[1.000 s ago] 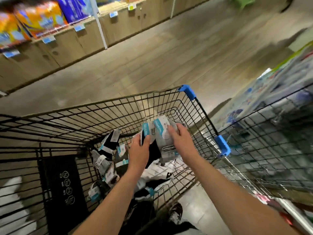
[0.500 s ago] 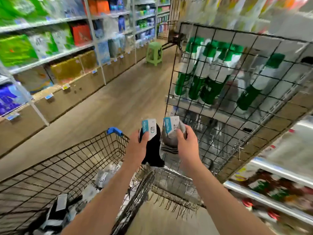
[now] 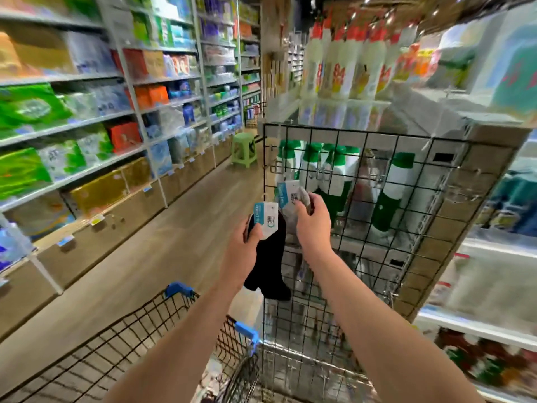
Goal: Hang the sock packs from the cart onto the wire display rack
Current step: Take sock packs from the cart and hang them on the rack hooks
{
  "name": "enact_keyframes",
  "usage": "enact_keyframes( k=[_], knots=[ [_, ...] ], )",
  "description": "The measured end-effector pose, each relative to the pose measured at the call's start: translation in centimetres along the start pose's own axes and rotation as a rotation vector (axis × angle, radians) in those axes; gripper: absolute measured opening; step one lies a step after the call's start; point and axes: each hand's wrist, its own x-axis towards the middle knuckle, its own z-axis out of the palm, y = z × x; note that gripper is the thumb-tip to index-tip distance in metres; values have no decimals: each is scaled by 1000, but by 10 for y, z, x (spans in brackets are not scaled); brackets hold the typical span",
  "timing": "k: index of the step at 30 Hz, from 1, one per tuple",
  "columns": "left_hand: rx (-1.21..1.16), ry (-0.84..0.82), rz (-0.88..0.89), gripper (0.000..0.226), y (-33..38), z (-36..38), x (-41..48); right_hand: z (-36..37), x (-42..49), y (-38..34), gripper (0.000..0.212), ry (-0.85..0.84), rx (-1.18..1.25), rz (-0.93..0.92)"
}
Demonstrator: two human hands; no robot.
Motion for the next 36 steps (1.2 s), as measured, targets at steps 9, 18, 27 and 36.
enact_keyframes(
  k=[9,18,27,36],
  knots=[
    [-93,-4,78,24,24,-10,19,26,39,-31,16,-11,86,59],
    [-23,4,113,33,21,-9,30,33,48,-24,25,-56,-98,1],
    [-10,31,104,25,21,-3,43,38,47,-17,25,-64,-63,105],
    [-31,-35,166,29,14,4,34,17,-10,7,22,-126,40,-143]
  ],
)
